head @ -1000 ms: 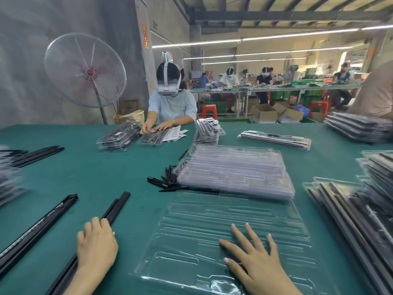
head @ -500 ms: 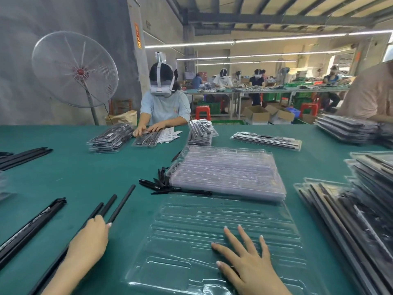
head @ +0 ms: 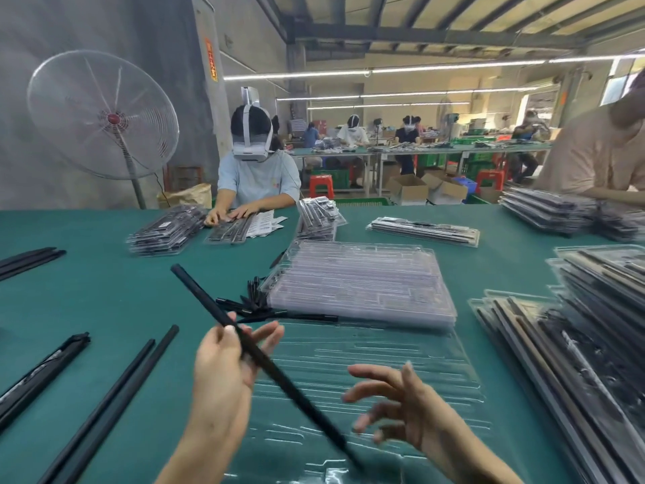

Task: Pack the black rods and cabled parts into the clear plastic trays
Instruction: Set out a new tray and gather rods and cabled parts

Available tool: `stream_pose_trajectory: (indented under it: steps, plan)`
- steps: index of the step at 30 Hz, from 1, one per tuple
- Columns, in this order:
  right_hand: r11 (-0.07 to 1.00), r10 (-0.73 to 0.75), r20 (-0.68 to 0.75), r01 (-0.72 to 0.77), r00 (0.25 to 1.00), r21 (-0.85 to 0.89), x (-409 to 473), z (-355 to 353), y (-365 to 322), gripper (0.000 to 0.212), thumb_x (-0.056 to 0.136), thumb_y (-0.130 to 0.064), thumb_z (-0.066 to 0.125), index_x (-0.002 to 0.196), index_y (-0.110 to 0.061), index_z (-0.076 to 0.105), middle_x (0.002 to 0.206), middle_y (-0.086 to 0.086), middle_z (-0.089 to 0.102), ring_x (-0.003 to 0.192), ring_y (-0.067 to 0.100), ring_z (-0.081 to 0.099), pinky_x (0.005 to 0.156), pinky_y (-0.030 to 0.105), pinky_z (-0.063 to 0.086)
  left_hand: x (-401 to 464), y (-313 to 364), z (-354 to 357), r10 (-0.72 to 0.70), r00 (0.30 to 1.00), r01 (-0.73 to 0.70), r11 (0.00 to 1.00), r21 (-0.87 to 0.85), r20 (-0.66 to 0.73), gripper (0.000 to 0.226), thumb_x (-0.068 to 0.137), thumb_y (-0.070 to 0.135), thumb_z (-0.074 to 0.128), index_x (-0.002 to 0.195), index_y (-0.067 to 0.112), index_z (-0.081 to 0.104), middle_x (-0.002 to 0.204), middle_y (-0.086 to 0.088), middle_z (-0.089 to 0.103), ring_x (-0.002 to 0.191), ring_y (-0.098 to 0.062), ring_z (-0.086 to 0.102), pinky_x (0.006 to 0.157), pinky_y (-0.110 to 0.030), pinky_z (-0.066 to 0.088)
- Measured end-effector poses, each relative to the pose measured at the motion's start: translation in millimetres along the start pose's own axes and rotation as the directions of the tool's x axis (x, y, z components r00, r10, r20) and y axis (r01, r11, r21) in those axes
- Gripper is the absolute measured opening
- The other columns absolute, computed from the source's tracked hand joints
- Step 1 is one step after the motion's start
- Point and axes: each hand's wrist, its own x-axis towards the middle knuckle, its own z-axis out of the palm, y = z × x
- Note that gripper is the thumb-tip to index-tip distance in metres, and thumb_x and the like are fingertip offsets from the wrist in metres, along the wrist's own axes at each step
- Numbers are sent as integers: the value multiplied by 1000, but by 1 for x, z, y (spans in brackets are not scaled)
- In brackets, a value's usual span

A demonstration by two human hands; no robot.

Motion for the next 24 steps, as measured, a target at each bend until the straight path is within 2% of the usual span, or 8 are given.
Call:
stream_pose_trajectory:
  steps: [3,6,10,14,17,20,22,24]
  plan:
    - [999,17,96,-14,995,-29,-11,-18,-9,65,69,-63,70,121,-25,64,101,14,69,62,17,59,55,22,44,-17,-23,17,-23,998,25,999,-39,64,19,103,4,30,98,6,47,89,-15,67,87,-19,72,76,-28,59]
    - [945,-103,-45,83,994,-317,-20,-40,-7,29,88,-36,65,117,-38,65,86,5,70,57,9,47,51,17,38,-20,-41,20,-96,979,89,995,49,178,5,96,8,44,96,8,49,100,-10,72,96,-17,70,76,-26,56]
    - [640,-343,-307,-18,888,-768,-28,-76,-2,15,83,-29,69,93,-38,73,83,-16,70,66,2,61,66,23,48,3,-48,1,-115,988,108,992,65,100,13,90,17,50,97,7,56,89,-5,64,87,-22,70,64,-23,57]
    - [421,-320,-345,-193,882,-886,-29,-93,10,19,85,-30,69,100,-42,71,84,-16,55,78,2,56,74,24,47,37,-43,-33,-28,998,11,959,282,54,9,93,4,52,90,9,58,87,-8,58,78,-19,62,60,-15,55]
    - [387,-327,-328,-191,886,-902,-25,-93,16,27,90,-22,63,113,-36,69,83,-15,48,79,1,52,73,15,40,52,-43,-55,-46,983,-72,791,608,177,7,85,0,64,83,7,63,77,-13,64,58,-15,65,51,-16,52]
    - [343,-268,-333,-233,904,-910,-25,-94,16,23,92,-22,61,109,-36,69,86,-19,51,80,0,54,82,27,43,57,-42,-69,-9,961,-232,528,817,278,18,76,8,77,69,21,67,61,-2,66,52,-11,57,49,-13,44]
    - [350,-227,-337,-246,914,-904,-28,-92,13,20,90,-24,64,95,-43,63,90,-22,56,86,-3,57,88,31,44,56,-39,-74,17,928,-357,336,872,373,18,71,18,81,65,29,68,62,10,66,52,-4,49,50,-9,37]
    - [349,-200,-325,-242,924,-905,-29,-88,10,26,87,-23,68,84,-46,55,89,-21,58,86,-3,57,86,30,45,55,-38,-77,-9,896,-424,274,863,443,22,69,16,83,65,31,68,64,14,65,56,-3,50,54,-9,36]
